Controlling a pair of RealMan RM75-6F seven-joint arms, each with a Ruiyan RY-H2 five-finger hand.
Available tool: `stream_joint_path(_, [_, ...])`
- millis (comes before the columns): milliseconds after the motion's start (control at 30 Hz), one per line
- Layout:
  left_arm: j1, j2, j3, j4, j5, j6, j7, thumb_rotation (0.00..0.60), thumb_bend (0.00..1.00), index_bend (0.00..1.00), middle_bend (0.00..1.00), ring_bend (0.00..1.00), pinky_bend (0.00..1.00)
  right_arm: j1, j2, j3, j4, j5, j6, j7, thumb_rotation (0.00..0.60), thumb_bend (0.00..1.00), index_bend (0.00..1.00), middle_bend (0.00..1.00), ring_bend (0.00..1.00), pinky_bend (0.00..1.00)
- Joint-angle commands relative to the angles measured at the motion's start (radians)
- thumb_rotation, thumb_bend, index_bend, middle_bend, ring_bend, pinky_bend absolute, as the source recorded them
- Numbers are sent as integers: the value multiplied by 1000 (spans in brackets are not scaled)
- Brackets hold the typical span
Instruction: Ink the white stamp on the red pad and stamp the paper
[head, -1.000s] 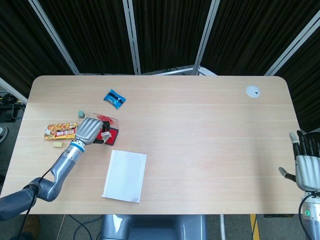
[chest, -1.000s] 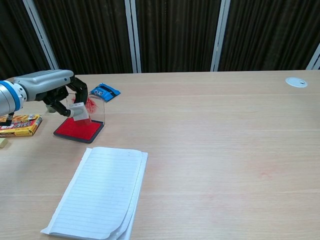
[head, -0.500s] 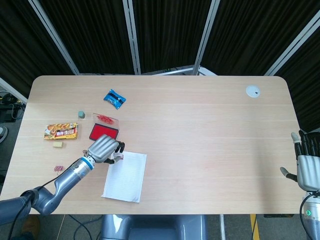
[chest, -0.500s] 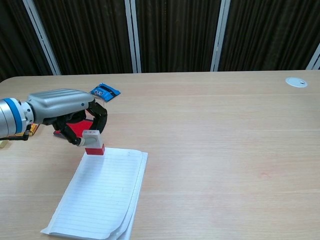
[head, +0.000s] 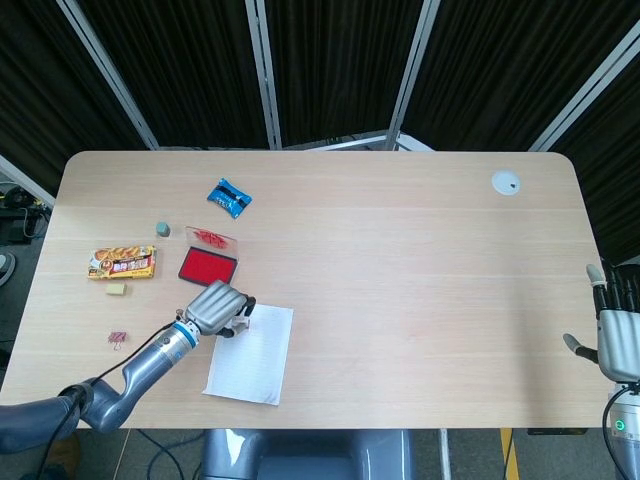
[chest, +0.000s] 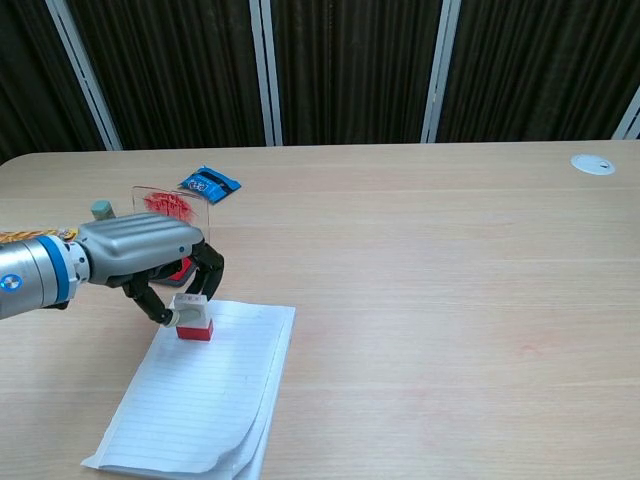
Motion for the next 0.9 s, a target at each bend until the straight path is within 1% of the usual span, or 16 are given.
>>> stream_joint_path(33, [2, -27, 11, 35, -7, -16, -3, 600, 394, 613, 599, 889, 940, 0, 0, 1, 1, 1, -1, 1, 600, 0, 0, 0, 0, 0])
stream_joint_path(200, [3, -47, 17, 65, -2, -17, -6, 600, 395, 613, 599, 889, 941, 0, 1, 1, 1, 1, 1, 3, 600, 0, 0, 0, 0, 0])
stream_joint_path(600, [7, -48, 21, 69, 8, -1, -14, 600, 394, 612, 597, 888, 940, -1, 2, 1, 2, 1, 1, 5, 600, 0, 0, 0, 0, 0])
stream_joint_path(767, [8, -31, 12, 48, 9, 12, -36, 600, 394, 612, 597, 888, 940, -1, 1, 0, 2, 1, 1, 3, 600, 0, 0, 0, 0, 0])
stream_joint_path(900, [8, 11, -6, 0, 14, 38, -60, 600, 395, 611, 596, 888, 941, -1, 1, -1, 1, 1, 1, 1, 600, 0, 0, 0, 0, 0])
